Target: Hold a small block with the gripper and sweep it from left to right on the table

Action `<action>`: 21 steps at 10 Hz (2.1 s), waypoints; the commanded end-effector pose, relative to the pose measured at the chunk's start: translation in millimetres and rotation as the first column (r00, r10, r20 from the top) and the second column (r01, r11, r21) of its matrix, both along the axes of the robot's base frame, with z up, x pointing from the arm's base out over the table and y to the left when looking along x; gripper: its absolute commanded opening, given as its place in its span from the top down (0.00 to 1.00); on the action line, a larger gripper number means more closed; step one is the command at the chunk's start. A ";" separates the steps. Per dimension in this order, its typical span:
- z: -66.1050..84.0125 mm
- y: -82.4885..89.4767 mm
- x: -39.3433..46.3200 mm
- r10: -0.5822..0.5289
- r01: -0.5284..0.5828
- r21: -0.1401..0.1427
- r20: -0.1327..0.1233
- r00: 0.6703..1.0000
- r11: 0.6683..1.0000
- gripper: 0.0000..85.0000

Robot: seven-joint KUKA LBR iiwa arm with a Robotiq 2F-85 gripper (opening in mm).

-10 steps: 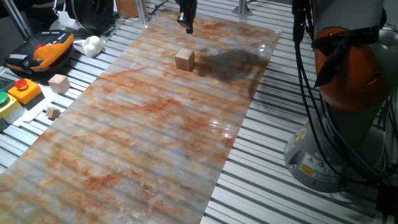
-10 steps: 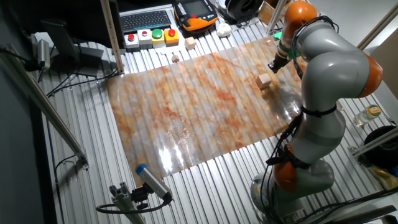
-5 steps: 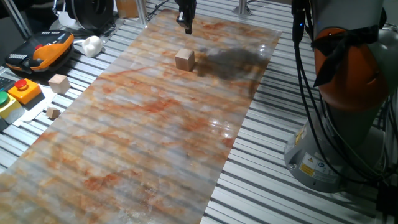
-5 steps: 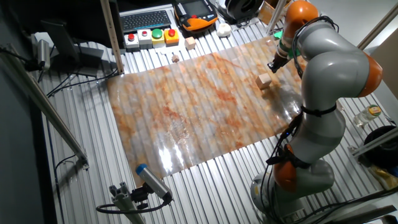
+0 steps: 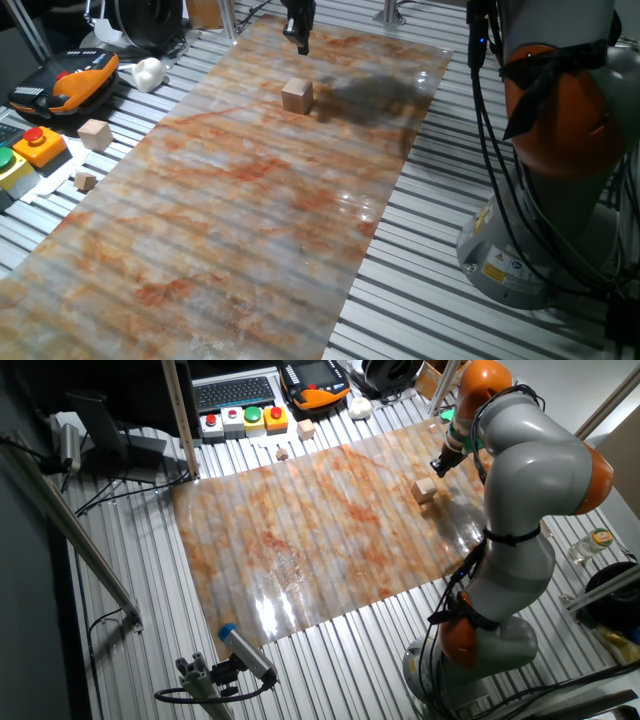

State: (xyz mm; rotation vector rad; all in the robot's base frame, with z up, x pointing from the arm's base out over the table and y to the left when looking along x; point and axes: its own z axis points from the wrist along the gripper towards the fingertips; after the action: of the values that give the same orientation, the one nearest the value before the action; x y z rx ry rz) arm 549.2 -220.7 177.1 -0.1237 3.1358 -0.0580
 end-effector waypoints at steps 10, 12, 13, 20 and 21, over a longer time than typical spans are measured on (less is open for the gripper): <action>-5.4 -0.6 3.7 0.006 -0.006 -0.023 0.020 1.000 1.000 0.60; -6.2 -0.5 4.2 0.008 -0.007 -0.015 0.022 1.000 1.000 0.60; -10.9 -0.4 6.7 0.011 -0.010 -0.010 0.023 1.000 1.000 0.60; -31.5 -1.1 12.1 -0.011 0.011 -0.001 0.041 0.999 1.000 0.60; -32.8 -1.1 12.8 -0.012 0.013 -0.003 0.044 0.999 1.000 0.40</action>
State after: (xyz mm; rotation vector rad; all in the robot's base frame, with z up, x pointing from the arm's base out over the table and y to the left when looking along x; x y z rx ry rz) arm 562.0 -221.7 144.2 -0.1001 3.0931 -0.0641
